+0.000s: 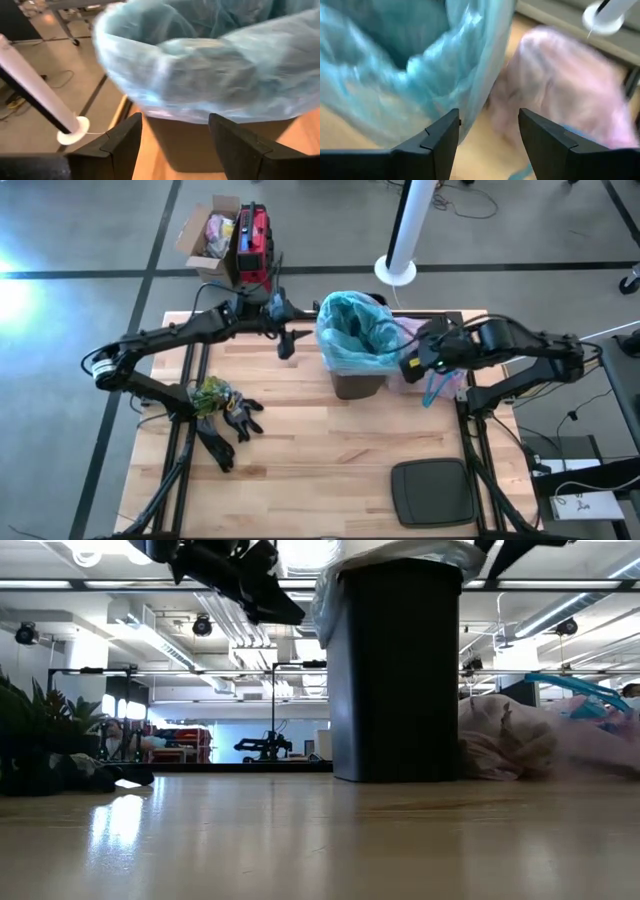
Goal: Place trash/remove bag and relplace
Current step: Insert the new blue trash bag into the trash bin
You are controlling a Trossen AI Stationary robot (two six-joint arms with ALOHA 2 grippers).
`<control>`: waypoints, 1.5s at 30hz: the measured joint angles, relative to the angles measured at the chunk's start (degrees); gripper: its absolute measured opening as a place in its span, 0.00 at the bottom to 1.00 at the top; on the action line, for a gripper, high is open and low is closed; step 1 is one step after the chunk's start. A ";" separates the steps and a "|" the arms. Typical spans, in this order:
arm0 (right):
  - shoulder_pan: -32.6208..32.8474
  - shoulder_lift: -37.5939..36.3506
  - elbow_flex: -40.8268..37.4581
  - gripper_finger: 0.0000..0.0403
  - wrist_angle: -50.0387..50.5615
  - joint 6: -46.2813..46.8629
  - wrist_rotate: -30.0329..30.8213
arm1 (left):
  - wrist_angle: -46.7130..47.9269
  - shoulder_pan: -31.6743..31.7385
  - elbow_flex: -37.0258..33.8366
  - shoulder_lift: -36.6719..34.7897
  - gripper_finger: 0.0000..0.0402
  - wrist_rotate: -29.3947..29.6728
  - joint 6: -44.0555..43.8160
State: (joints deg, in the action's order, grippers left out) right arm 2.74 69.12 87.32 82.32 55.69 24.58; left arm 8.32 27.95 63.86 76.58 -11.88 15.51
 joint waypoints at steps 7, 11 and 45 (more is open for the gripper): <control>-2.38 -2.18 1.89 0.47 -3.32 0.25 6.04 | -0.28 2.90 0.00 -0.12 0.52 -3.67 -5.15; -5.57 -2.19 1.78 0.47 -8.32 -4.31 5.41 | -1.41 2.30 -0.15 0.61 0.50 -5.86 -6.02; -36.81 13.93 2.15 0.23 -33.74 -46.36 -25.82 | -7.21 1.02 -0.24 3.32 0.46 -7.04 -7.02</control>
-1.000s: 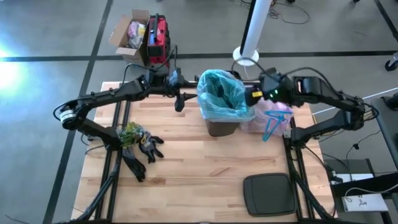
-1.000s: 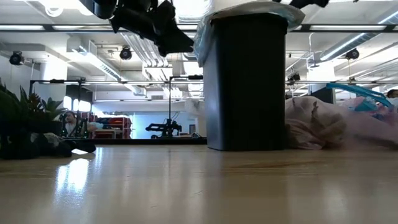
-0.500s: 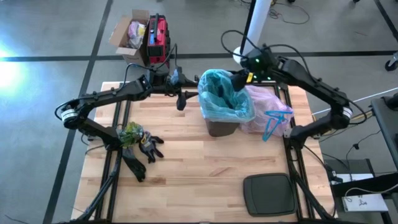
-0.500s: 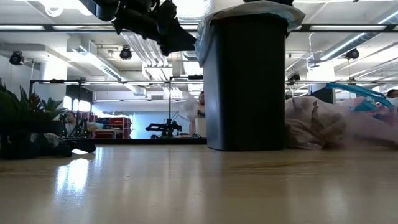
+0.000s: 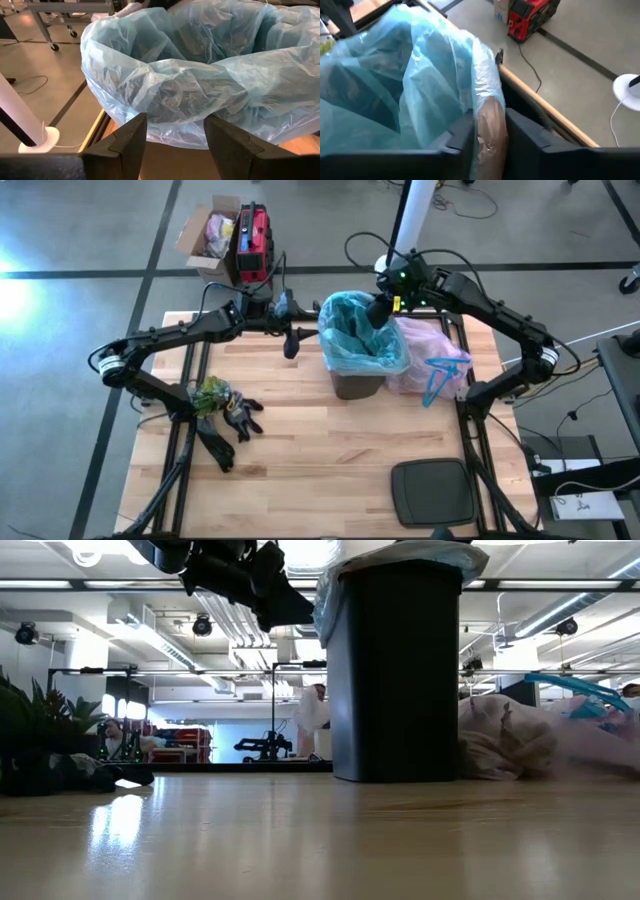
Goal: Place trash/remove bag and relplace
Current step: Insert the new blue trash bag into the trash bin
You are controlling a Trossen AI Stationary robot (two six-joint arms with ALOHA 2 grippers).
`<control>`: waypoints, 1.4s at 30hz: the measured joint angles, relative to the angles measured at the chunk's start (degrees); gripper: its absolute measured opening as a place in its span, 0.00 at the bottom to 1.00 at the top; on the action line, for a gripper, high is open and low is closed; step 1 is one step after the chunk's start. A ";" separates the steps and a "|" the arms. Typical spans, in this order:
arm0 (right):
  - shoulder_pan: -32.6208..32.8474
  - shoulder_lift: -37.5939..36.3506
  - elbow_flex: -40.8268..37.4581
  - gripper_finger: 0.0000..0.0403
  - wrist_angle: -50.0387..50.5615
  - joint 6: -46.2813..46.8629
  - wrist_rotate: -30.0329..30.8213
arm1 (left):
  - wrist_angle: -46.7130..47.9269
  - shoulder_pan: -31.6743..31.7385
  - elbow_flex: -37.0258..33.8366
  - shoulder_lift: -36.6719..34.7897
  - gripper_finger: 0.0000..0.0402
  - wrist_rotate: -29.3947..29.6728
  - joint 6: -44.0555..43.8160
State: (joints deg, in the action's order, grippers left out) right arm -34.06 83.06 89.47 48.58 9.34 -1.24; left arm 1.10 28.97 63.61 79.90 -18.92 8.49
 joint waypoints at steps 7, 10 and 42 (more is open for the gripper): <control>-1.68 -2.05 0.35 0.03 0.06 0.93 1.46 | 0.00 0.00 0.00 0.00 0.48 -0.04 0.00; -3.34 -2.18 0.35 0.04 0.76 3.33 2.28 | 0.01 0.00 0.00 0.00 0.48 -0.04 0.00; -6.86 -7.19 -0.99 0.61 28.77 9.72 -6.24 | 5.82 -0.02 0.00 -0.02 0.42 -0.13 -0.02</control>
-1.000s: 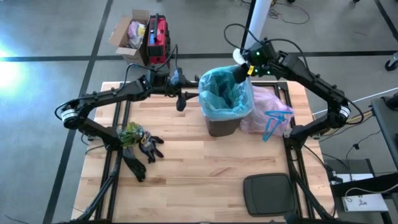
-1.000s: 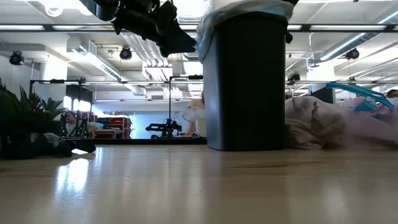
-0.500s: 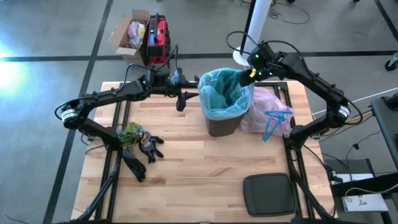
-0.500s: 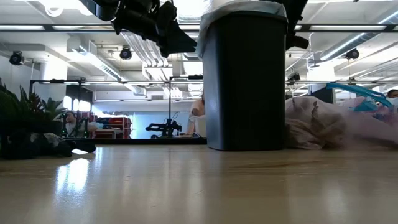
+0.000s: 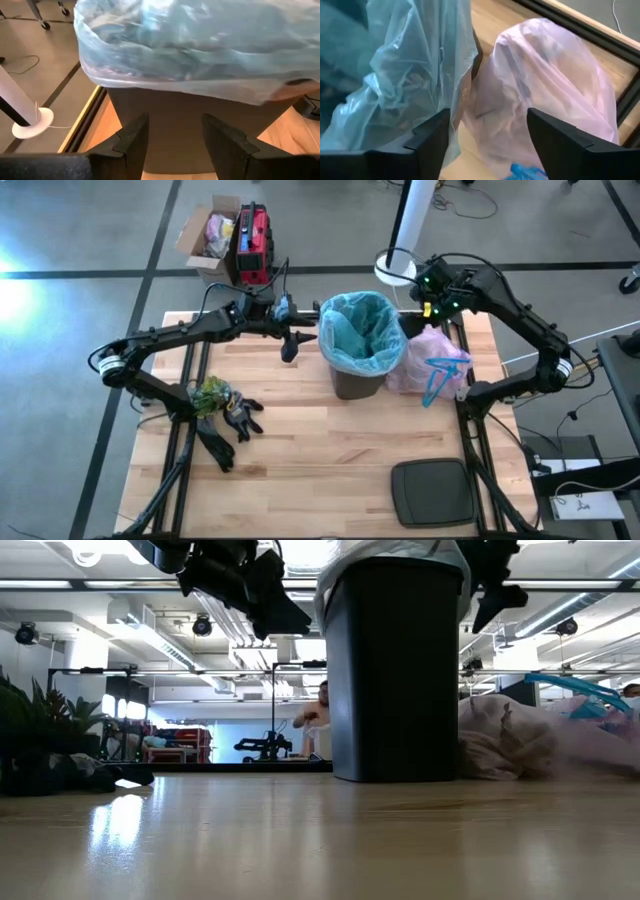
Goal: Place trash/remove bag and relplace
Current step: Insert the new blue trash bag into the trash bin
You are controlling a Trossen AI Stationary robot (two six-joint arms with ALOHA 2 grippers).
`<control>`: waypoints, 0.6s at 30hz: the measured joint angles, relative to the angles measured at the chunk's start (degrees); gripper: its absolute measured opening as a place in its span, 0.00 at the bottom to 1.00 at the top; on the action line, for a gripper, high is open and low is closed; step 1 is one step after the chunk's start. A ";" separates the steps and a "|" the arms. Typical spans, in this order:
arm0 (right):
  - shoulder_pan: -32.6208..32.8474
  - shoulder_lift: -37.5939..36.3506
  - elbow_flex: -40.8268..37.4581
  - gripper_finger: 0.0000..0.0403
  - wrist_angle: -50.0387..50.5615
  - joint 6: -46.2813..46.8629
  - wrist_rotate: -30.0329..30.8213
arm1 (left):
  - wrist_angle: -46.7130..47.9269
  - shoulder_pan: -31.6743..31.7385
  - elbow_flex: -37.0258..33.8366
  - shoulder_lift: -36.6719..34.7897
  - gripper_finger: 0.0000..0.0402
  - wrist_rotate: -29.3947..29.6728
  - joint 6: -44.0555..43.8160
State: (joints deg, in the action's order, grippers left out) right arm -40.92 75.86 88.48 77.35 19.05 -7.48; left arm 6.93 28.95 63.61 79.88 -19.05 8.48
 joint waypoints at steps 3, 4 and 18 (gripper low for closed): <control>0.68 -1.90 -0.01 0.67 0.09 -0.22 -0.03 | -0.32 0.01 0.00 0.00 0.43 0.00 0.02; 0.72 -2.69 0.16 0.68 0.08 -0.20 -0.12 | -0.45 0.00 0.00 0.00 0.43 0.00 0.01; 12.06 -11.62 2.16 0.76 -1.00 12.81 1.77 | -1.14 0.00 0.00 -4.43 0.44 -0.04 0.12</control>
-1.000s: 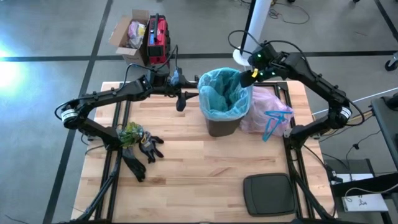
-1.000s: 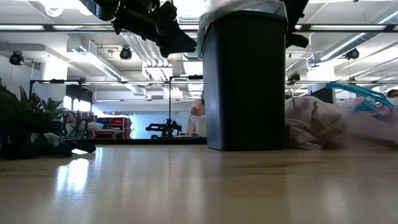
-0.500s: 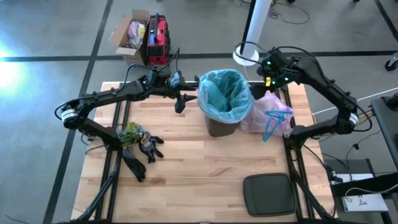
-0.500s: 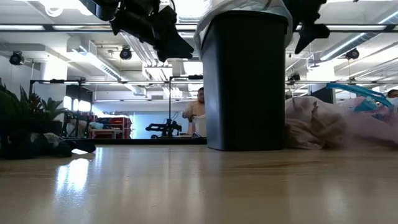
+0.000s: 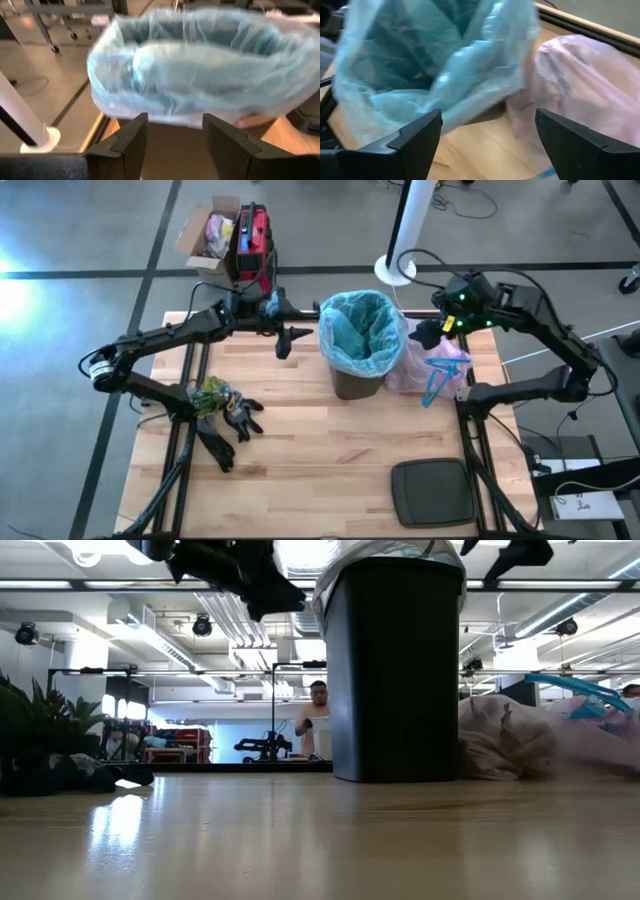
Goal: Place trash/remove bag and relplace
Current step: Insert the new blue trash bag into the trash bin
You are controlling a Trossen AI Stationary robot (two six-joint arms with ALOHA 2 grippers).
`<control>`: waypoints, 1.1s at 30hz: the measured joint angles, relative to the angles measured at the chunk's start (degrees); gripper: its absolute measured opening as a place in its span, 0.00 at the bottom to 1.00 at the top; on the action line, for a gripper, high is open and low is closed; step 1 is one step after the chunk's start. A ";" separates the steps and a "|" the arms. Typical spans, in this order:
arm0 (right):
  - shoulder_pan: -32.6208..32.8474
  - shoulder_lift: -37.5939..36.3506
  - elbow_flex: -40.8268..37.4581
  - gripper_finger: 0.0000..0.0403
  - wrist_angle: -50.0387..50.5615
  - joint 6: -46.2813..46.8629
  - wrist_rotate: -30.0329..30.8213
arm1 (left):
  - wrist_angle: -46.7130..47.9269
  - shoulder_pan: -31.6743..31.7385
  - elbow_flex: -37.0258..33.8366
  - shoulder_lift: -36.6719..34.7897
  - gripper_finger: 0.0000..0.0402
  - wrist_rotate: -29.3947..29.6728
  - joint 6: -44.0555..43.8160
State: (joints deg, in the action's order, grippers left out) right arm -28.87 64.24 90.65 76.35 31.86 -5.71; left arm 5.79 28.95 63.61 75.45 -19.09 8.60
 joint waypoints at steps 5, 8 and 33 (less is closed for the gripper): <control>7.40 2.42 -0.06 0.75 -4.60 1.66 3.57 | -2.53 -1.23 -0.11 -0.15 0.41 -0.98 0.75; 10.01 4.30 -0.07 0.74 -4.22 1.62 3.68 | -2.50 -3.13 -0.66 0.34 0.38 -1.58 1.86; 22.78 9.04 -2.44 0.76 0.31 7.89 7.23 | -4.37 -9.37 -2.69 3.28 0.25 0.22 5.90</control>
State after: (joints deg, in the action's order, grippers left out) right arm -6.09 73.28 88.21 76.66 39.75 1.52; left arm 1.42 19.58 60.93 78.73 -18.87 14.50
